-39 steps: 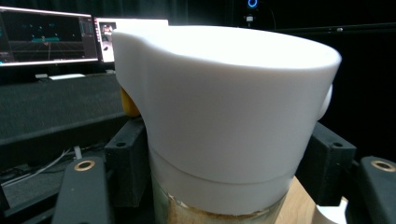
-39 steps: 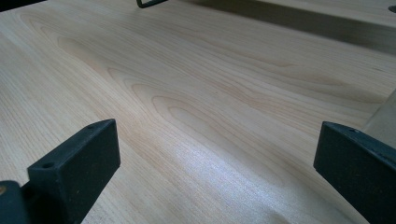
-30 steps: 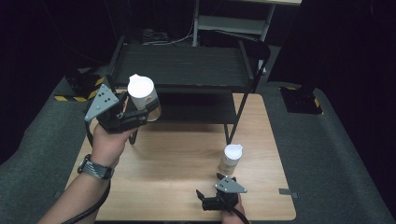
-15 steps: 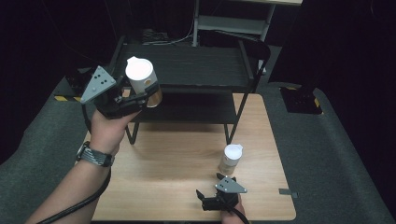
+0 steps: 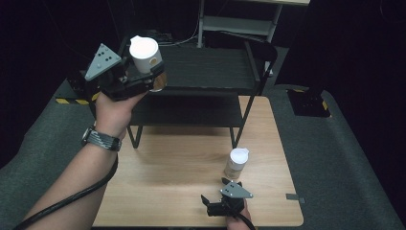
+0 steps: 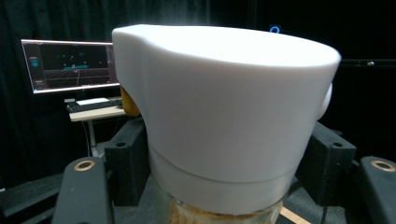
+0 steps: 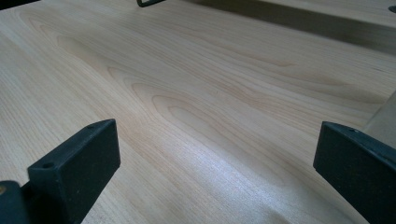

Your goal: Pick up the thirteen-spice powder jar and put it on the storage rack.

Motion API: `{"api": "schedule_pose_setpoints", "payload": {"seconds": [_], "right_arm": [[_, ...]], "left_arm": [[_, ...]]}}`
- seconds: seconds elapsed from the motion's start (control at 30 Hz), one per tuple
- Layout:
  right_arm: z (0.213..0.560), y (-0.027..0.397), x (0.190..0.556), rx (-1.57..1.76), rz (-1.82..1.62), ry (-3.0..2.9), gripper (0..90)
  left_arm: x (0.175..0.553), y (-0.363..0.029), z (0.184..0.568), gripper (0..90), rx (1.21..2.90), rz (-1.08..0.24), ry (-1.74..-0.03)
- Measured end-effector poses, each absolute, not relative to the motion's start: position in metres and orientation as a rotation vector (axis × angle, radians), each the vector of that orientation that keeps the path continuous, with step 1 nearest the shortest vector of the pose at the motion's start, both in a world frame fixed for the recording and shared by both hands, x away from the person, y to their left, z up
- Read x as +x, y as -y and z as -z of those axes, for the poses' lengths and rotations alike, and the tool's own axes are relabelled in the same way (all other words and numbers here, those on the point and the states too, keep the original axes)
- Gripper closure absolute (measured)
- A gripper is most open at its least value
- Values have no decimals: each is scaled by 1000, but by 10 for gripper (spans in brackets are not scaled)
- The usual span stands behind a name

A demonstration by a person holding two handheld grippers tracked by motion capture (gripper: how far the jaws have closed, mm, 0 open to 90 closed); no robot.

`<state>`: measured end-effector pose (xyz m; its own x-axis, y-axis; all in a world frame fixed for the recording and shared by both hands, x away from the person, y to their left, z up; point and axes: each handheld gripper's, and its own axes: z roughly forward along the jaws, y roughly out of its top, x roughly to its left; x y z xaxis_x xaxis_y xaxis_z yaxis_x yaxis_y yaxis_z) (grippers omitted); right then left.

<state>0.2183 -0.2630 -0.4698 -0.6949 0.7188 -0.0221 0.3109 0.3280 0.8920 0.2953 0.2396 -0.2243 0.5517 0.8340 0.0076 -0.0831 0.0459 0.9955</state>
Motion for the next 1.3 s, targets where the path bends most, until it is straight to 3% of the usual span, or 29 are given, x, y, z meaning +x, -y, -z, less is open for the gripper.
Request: {"api": "schedule_pose_setpoints", "payload": {"seconds": [0.73,1.3], "right_arm": [[470,262,217,883,-1317,-2187,0],[469,262,218,877,-1315,-2194,0]], "left_arm": [[336,-221,215,298,1393,-802,-802],[346,-218,218,298,1396,-778,-815]]}}
